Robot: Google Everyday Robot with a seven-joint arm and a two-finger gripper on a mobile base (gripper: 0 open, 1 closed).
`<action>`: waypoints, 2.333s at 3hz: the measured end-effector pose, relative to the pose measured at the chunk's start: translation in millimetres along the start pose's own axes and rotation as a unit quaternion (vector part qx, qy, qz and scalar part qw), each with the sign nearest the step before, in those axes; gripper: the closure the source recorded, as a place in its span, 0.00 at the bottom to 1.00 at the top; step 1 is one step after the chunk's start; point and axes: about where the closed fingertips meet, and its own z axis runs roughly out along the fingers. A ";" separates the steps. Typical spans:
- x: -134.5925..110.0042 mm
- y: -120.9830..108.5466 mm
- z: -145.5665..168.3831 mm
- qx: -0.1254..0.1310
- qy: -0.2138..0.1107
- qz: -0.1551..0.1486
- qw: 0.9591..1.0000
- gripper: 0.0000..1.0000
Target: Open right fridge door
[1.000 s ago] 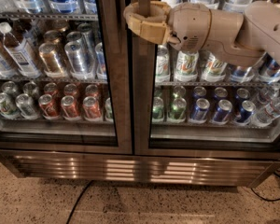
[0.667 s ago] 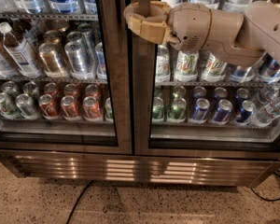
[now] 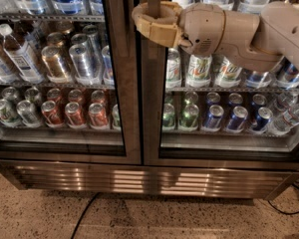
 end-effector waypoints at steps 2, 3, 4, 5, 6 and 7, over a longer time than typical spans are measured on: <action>0.0 0.3 0.4 0.002 -0.001 0.001 1.000 1.00; 0.1 0.2 1.2 0.002 0.000 -0.001 1.000 1.00; 0.3 0.4 0.6 0.002 -0.001 -0.001 1.000 1.00; 0.4 0.1 -0.1 0.002 -0.002 -0.001 1.000 1.00; 0.5 0.6 -0.3 0.002 -0.003 0.000 1.000 1.00; 0.4 0.2 -0.5 0.003 -0.003 0.000 1.000 1.00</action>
Offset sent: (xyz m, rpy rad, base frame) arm -0.2940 -0.0594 -0.1633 0.1494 0.0880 -0.2146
